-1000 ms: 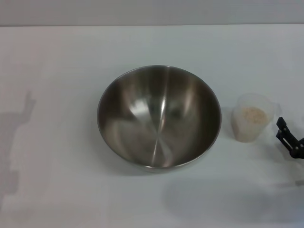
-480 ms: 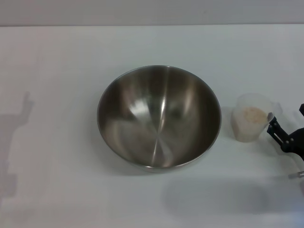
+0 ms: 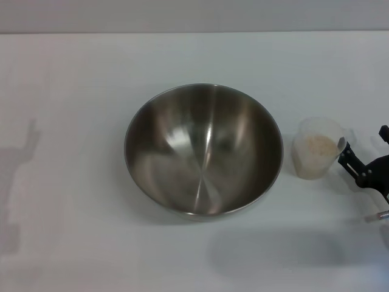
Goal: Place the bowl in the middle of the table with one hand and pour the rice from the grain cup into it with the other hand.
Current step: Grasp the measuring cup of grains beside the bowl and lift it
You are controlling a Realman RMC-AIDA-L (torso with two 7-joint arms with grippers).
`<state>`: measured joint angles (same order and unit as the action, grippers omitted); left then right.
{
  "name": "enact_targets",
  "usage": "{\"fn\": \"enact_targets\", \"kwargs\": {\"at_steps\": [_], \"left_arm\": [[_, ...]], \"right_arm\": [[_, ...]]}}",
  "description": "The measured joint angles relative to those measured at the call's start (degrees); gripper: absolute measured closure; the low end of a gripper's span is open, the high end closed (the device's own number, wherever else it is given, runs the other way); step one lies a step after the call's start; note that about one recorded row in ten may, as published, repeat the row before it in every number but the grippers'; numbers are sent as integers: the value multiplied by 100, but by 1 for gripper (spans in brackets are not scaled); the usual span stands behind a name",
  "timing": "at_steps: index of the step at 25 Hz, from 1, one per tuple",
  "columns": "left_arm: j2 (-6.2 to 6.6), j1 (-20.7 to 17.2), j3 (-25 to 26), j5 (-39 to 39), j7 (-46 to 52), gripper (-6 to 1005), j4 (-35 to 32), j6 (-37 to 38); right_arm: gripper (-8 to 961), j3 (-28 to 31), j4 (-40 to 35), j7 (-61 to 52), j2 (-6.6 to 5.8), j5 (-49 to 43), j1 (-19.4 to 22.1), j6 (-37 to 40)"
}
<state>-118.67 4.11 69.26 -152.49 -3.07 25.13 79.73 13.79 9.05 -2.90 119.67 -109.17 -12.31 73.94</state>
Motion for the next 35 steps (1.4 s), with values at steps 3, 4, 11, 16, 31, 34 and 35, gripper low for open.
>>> {"fn": "enact_targets", "kwargs": {"at_steps": [3, 4, 11, 16, 31, 34, 35], "left_arm": [[0, -2, 0, -3, 0, 165, -36, 7], [0, -2, 0, -3, 0, 165, -36, 7], [-7, 0, 0, -8, 0, 165, -65, 9], [-10, 2, 0, -8, 0, 165, -102, 9], [-16, 2, -9, -8, 0, 165, -183, 7], [-16, 2, -9, -7, 0, 165, -199, 7], [-16, 2, -9, -7, 0, 165, -201, 7]], "right_arm": [[112, 15, 0, 0, -2, 4, -18, 11], [112, 15, 0, 0, -2, 4, -18, 11], [113, 14, 0, 0, -6, 2, -23, 62], [113, 11, 0, 0, -5, 1, 3, 170], [139, 0, 0, 0, 3, 1, 2, 272], [350, 18, 0, 0, 4, 7, -6, 272], [369, 26, 1, 0, 4, 10, -9, 272]]}}
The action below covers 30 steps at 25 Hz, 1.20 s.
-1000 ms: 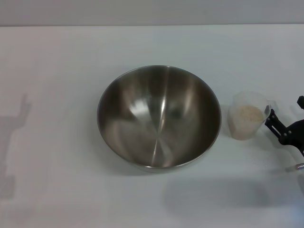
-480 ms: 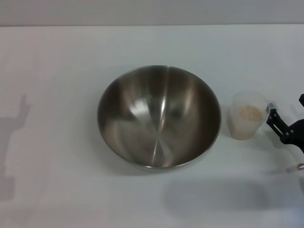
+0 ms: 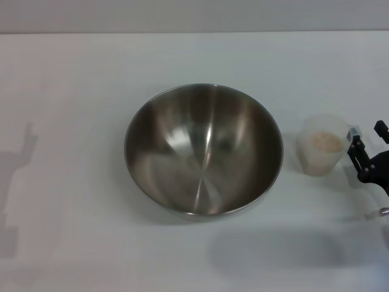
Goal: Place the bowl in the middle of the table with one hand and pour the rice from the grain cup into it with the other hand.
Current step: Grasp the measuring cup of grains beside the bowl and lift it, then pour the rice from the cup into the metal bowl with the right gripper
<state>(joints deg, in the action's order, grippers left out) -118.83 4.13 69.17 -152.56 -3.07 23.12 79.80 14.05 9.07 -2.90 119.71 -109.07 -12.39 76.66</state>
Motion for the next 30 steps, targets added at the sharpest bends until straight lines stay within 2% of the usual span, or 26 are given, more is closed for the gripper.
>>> {"fn": "enact_targets", "kwargs": {"at_steps": [10, 15, 21, 30], "left_arm": [[1, 0, 0, 5, -32, 165, -46, 0], [0, 0, 0, 7, -47, 165, -62, 0], [0, 0, 0, 7, -51, 165, -66, 0], [0, 0, 0, 7, -52, 165, -92, 18]], "right_arm": [[558, 36, 117, 0, 0, 27, -32, -26], [804, 38, 137, 2, -6, 27, -35, 1], [937, 55, 115, 5, -9, 34, -5, 168], [942, 114, 96, 6, -22, 36, 71, 1372]]}}
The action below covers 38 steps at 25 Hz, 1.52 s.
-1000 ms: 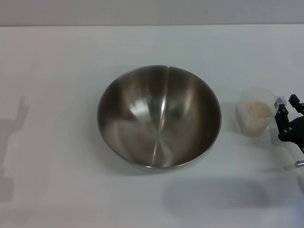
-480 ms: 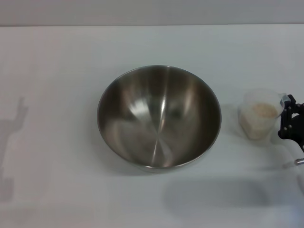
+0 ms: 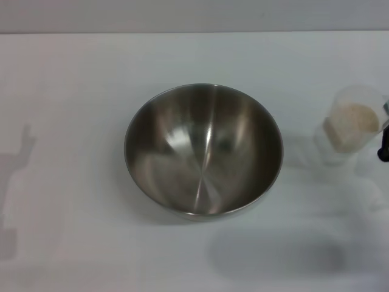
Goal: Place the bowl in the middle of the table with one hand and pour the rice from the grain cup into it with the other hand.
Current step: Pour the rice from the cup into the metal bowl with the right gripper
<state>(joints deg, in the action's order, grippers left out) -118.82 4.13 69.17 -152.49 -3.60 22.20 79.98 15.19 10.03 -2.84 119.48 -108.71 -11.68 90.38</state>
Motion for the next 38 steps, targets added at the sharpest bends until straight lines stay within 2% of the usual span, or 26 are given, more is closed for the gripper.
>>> {"fn": "enact_targets", "kwargs": {"at_steps": [3, 9, 13, 15, 17, 18, 20, 22, 23, 25, 26, 28, 29, 33, 35, 38], "left_arm": [[-1, 0, 0, 0, 31, 165, -64, 4], [-14, 0, -71, 0, 36, 165, -134, 9], [-20, 0, -137, 0, 37, 165, -152, -4], [-26, 0, -283, -1, 40, 165, -194, -28], [-27, 0, -307, 0, 40, 165, -204, -34], [-27, 0, -317, -1, 40, 165, -206, -37], [-27, 0, -334, 0, 42, 165, -208, -39], [-27, 0, -342, 0, 43, 165, -208, -42], [-27, 2, -354, 0, 43, 165, -208, -53], [-27, 6, -360, 0, 43, 165, -208, -65], [-27, 11, -365, 0, 43, 165, -208, -81], [-27, 21, -373, 0, 44, 165, -211, -100], [-27, 21, -373, 0, 44, 165, -211, -100], [-27, 18, -395, 0, 44, 165, -216, -113], [-27, 14, -395, 0, 44, 165, -217, -115], [-27, 8, -399, 0, 49, 165, -217, -116]], "right_arm": [[942, 83, -24, 7, -10, 0, -180, 481], [941, 205, -4, 466, -9, -1, -624, 743], [941, -5, 317, 1639, 10, -60, -1119, 662], [941, -73, 402, 1947, 13, -63, -1206, 602], [941, -202, 582, 2625, 18, -70, -1344, 431], [941, -328, 748, 3427, 18, -88, -1432, 284], [941, -396, 811, 3809, 19, -113, -1454, 232], [941, -510, 952, 4787, 22, -213, -1471, 137], [941, -536, 1076, 5775, 27, -392, -1453, 35], [940, -539, 1172, 6694, 34, -616, -1422, -44], [940, -539, 1172, 6694, 34, -616, -1422, -44], [940, -541, 1290, 7643, 39, -834, -1397, -98], [940, -541, 1290, 7643, 39, -834, -1397, -98], [940, -572, 1386, 9029, 40, -1046, -1393, -202], [940, -580, 1389, 9179, 40, -1100, -1393, -207], [941, -596, 1355, 10140, 40, -1489, -1364, -415]]}}
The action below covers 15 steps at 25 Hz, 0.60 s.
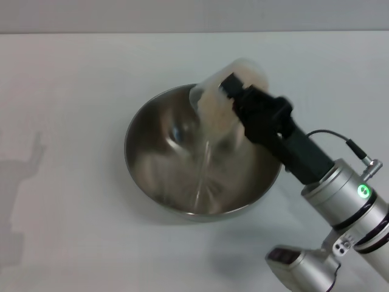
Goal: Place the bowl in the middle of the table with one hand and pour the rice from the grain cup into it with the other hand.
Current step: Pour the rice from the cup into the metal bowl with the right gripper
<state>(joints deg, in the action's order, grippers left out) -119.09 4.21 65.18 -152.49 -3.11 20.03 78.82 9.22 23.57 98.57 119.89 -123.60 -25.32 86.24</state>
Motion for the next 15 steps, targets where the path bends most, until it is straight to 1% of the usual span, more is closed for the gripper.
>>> {"fn": "enact_targets", "kwargs": {"at_steps": [1, 3, 4, 5, 6, 8, 12, 15], "left_arm": [[0, 0, 0, 0, 0, 165, 0, 0], [0, 0, -17, 0, 1, 165, 0, 0], [0, 0, -21, 0, 2, 165, 0, 0], [0, 1, -22, 0, 2, 165, 1, 0], [0, 3, -25, 0, 2, 165, 4, 0], [0, 11, -28, 0, 3, 165, 7, 0], [0, 28, -40, 0, 4, 165, 9, 0], [0, 29, -41, 6, 4, 165, 17, 1]], "right_arm": [[941, 0, 0, 0, 0, 0, 0, 0], [941, -2, 7, 497, 0, -50, 7, -149], [941, -5, 29, 760, 0, -56, 9, -235], [942, -8, 87, 1273, 0, -62, 17, -387], [942, -8, 87, 1273, 0, -62, 17, -387], [942, -8, 152, 1756, -1, -65, 26, -497], [940, -9, 253, 2265, 0, -69, 27, -529], [941, -11, 263, 2431, 0, -71, 27, -554]]}}
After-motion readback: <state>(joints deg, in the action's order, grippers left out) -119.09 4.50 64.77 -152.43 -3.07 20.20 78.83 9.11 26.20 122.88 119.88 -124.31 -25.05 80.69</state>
